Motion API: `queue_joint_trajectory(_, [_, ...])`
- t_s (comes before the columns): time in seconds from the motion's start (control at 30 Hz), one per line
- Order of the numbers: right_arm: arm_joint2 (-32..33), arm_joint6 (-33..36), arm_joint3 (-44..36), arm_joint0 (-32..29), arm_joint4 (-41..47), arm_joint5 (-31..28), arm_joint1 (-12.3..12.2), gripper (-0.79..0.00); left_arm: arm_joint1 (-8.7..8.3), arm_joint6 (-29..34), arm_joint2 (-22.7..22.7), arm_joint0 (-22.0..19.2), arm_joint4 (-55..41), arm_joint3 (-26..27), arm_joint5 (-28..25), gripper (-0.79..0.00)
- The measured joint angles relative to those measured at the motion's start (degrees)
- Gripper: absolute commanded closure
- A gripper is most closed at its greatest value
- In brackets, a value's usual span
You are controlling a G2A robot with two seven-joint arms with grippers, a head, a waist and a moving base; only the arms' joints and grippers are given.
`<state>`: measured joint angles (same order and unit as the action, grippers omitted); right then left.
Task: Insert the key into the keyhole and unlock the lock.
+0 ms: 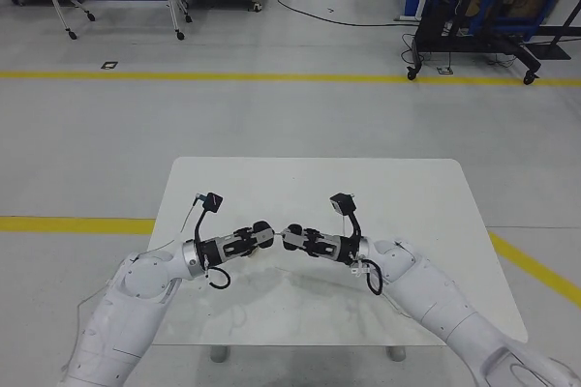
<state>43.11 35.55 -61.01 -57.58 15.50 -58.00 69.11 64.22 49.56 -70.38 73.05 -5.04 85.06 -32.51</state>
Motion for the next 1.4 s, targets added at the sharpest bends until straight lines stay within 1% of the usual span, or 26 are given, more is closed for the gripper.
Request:
queue_joint_trajectory(0.07, [0.39, 1.63, 0.13, -0.16, 0.88, 0.00, 0.27, 0.000, -0.06, 0.06, 0.07, -0.01, -0.13, -0.03, -0.25, 0.000])
queue_joint_trajectory(0.13, [0.77, 3.07, 0.38, -0.26, 1.66, 0.00, 0.59, 0.000, -0.12, 0.12, 0.11, -0.02, -0.33, -0.04, -0.49, -0.052])
queue_joint_trajectory(0.2, [1.19, 4.29, 0.75, -0.35, 2.32, 0.00, 0.93, 0.000, -0.19, 0.18, 0.15, -0.03, -0.44, -0.08, -0.69, -0.022])
queue_joint_trajectory(0.23, [1.38, 4.79, 0.92, -0.38, 2.54, 0.00, 1.07, 0.000, -0.21, 0.18, 0.18, -0.03, -0.47, -0.08, -0.76, -0.018])
queue_joint_trajectory(0.37, [2.30, 6.74, 1.58, -0.52, 3.34, 0.00, 1.68, 0.000, -0.34, 0.22, 0.28, -0.01, -0.53, -0.02, -1.22, -0.037])
queue_joint_trajectory(0.47, [3.10, 8.13, 1.94, -0.66, 3.76, 0.00, 2.11, 0.000, -0.43, 0.25, 0.33, 0.00, -0.51, -0.01, -1.37, -0.092])
queue_joint_trajectory(0.53, [3.74, 8.90, 2.10, -0.84, 4.03, 0.00, 2.38, 0.000, -0.49, 0.16, 0.36, 0.00, -0.54, 0.00, -1.47, -0.169])
queue_joint_trajectory(0.57, [4.03, 9.21, 2.13, -0.93, 4.13, 0.00, 2.50, 0.000, -0.52, 0.07, 0.37, 0.00, -0.52, 0.01, -1.49, -0.179])
queue_joint_trajectory(0.6, [4.42, 9.64, 2.18, -1.06, 4.24, 0.00, 2.65, 0.000, -0.55, -0.05, 0.38, 0.02, -0.50, 0.02, -1.50, -0.222])
queue_joint_trajectory(0.67, [4.99, 10.30, 2.26, -1.26, 4.37, 0.00, 2.86, 0.000, -0.60, -0.21, 0.40, 0.05, -0.41, 0.08, -1.58, -0.231])
queue_joint_trajectory(0.7, [5.28, 10.65, 2.33, -1.39, 4.41, 0.00, 3.01, 0.000, -0.63, -0.31, 0.41, 0.08, -0.37, 0.12, -1.67, -0.231])
queue_joint_trajectory(0.77, [5.51, 10.77, 2.44, -1.54, 4.22, 0.00, 3.23, 0.000, -0.68, -0.40, 0.44, 0.14, -0.50, 0.20, -1.88, -0.200])
queue_joint_trajectory(0.8, [5.58, 10.76, 2.53, -1.60, 4.04, 0.00, 3.36, 0.000, -0.71, -0.41, 0.45, 0.18, -0.72, 0.24, -2.09, -0.129])
queue_joint_trajectory(0.83, [5.62, 10.75, 2.63, -1.62, 3.92, 0.00, 3.46, 0.000, -0.74, -0.40, 0.45, 0.21, -0.86, 0.25, -2.25, -0.086])
queue_joint_trajectory(0.87, [5.66, 10.74, 2.76, -1.63, 3.82, 0.00, 3.56, 0.000, -0.77, -0.37, 0.45, 0.23, -0.96, 0.25, -2.36, -0.062])
queue_joint_trajectory(0.9, [5.67, 10.73, 2.92, -1.62, 3.71, 0.00, 3.68, 0.000, -0.81, -0.28, 0.47, 0.24, -1.06, 0.25, -2.46, -0.012])
queue_joint_trajectory(0.93, [5.66, 10.73, 3.02, -1.59, 3.61, 0.00, 3.77, 0.000, -0.83, -0.21, 0.51, 0.25, -1.11, 0.27, -2.55, 0.000])
queue_joint_trajectory(1.33, [5.65, 10.73, 4.01, -1.22, 2.80, 0.00, 4.51, 0.000, -1.16, -0.17, 1.03, 0.31, -0.66, 0.63, -2.68, 0.000])
queue_joint_trajectory(1.37, [5.68, 10.73, 3.99, -1.25, 2.70, 0.00, 4.53, -0.111, -1.19, -0.24, 1.02, 0.31, -0.55, 0.66, -2.67, 0.000])
queue_joint_trajectory(1.4, [5.73, 10.73, 3.97, -1.28, 2.62, 0.00, 4.55, -0.277, -1.23, -0.40, 1.01, 0.32, -0.31, 0.73, -2.70, 0.000])
